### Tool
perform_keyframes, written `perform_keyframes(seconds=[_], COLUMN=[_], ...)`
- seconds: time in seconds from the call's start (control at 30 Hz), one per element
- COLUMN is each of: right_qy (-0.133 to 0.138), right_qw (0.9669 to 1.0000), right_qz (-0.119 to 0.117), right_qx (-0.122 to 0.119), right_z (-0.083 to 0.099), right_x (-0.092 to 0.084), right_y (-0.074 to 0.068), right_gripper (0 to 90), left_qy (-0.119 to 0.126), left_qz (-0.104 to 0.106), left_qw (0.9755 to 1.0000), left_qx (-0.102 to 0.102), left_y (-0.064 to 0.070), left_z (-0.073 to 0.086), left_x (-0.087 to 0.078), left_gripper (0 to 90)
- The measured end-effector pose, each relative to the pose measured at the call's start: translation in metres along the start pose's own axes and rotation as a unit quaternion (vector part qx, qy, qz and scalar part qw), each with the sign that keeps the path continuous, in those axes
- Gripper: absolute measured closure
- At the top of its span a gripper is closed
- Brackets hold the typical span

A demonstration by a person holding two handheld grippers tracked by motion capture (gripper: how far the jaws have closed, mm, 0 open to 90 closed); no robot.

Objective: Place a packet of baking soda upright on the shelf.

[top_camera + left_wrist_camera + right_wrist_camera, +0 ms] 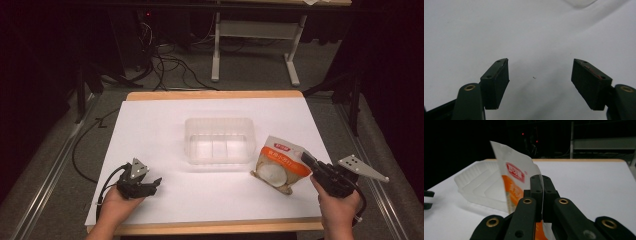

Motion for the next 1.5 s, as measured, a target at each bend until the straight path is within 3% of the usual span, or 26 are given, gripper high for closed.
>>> perform_keyframes(seconds=[0.27, 0.4, 0.63, 1.03, 1.5], right_qy=[0.034, 0.013, 0.012, 0.03, 0.021], right_qw=[0.999, 0.9984, 0.9974, 0.9976, 0.9962], right_qz=[0.008, 0.011, 0.008, 0.016, 0.018], right_qx=[-0.028, -0.053, -0.071, -0.06, -0.083], right_z=[-0.011, -0.005, -0.002, -0.012, -0.009], right_x=[-0.004, 0.003, 0.004, 0.0, 0.003], right_y=[-0.012, -0.02, -0.028, -0.018, -0.021], right_gripper=[90.0, 90.0, 90.0, 90.0, 90.0], left_qy=[0.0, 0.001, 0.002, 0.0, -0.003], left_qz=[0.001, 0.001, 0.002, 0.002, 0.003], left_qw=[1.0, 1.0, 1.0, 1.0, 1.0], left_qx=[0.002, 0.002, 0.003, 0.004, 0.006], left_y=[0.0, 0.0, 0.0, 0.001, 0.001], left_z=[0.0, 0.0, 0.0, 0.0, 0.0], left_x=[0.0, 0.0, -0.001, 0.0, 0.0], left_gripper=[30.8, 30.8, 30.8, 30.9, 30.8])
Point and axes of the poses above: each handheld gripper's, and its own axes: x roughly forward along the jaws, z roughly out of its underside, y roughly to its right, the point moved 7 cm from there along x, roughly forward along the jaws, and after that the axes turned 2 degrees about y, right-handed, at the moved point
